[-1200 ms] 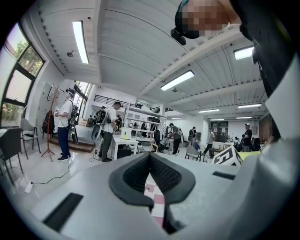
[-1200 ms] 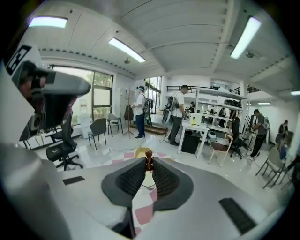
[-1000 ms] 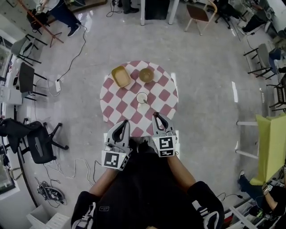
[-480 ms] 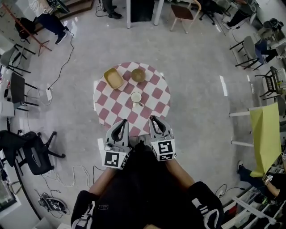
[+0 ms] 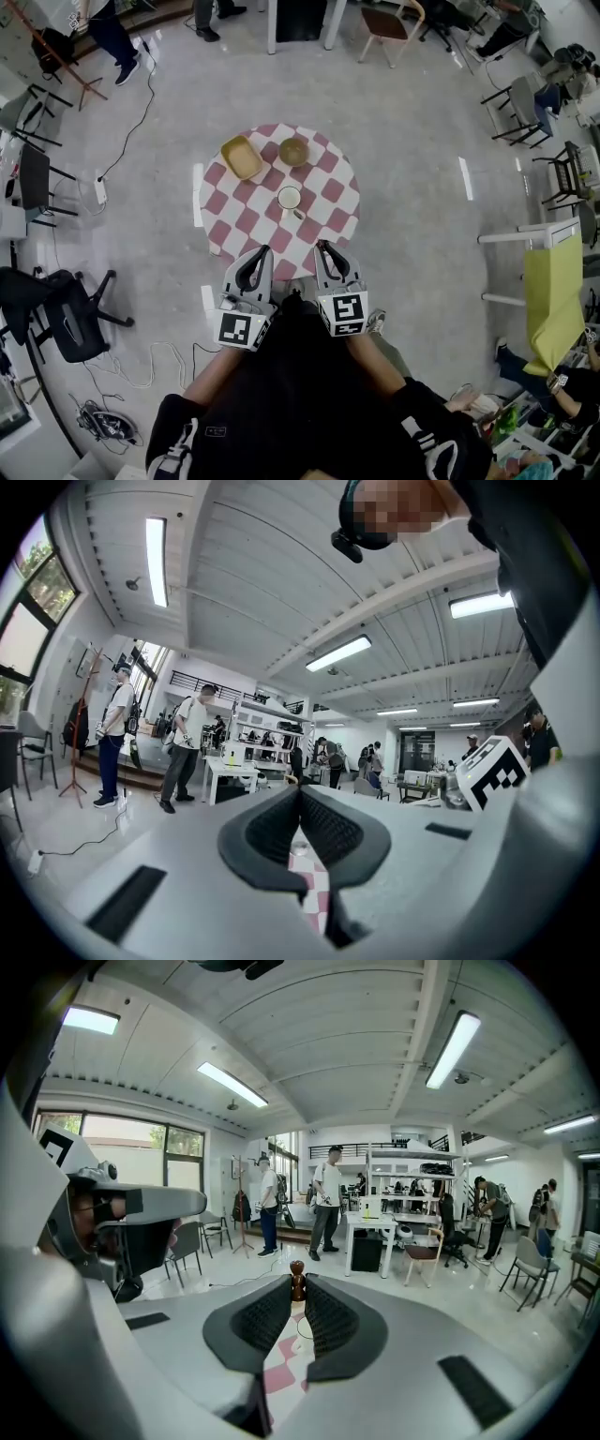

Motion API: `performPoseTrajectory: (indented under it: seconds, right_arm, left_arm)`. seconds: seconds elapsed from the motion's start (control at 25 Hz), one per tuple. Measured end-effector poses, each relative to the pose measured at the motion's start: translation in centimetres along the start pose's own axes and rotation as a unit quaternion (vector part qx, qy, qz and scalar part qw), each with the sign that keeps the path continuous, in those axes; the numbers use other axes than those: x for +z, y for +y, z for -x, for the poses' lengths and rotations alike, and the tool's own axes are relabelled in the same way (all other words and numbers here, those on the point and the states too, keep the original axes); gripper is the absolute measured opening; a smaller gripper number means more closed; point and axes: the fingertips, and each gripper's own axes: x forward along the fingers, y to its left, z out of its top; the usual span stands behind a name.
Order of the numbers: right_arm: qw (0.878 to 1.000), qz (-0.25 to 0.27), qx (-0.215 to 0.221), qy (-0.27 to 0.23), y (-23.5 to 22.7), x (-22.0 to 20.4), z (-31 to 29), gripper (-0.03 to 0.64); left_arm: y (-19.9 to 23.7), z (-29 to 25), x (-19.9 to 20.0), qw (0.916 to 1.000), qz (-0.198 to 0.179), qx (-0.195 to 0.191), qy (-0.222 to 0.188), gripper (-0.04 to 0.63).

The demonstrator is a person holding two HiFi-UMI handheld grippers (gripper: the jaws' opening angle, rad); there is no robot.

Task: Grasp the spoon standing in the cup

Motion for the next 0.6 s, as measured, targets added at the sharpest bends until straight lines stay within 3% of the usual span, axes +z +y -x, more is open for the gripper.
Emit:
performPoseTrajectory:
  seconds: [0.6]
  right_arm:
    - [1.0,0.002,-0.008,-0.003,0.3,-0.02,0.44,0.061]
  left_arm:
    - [-0.11,0.58,0.53,1.0,-0.005,-0.004,-0.006,0.009]
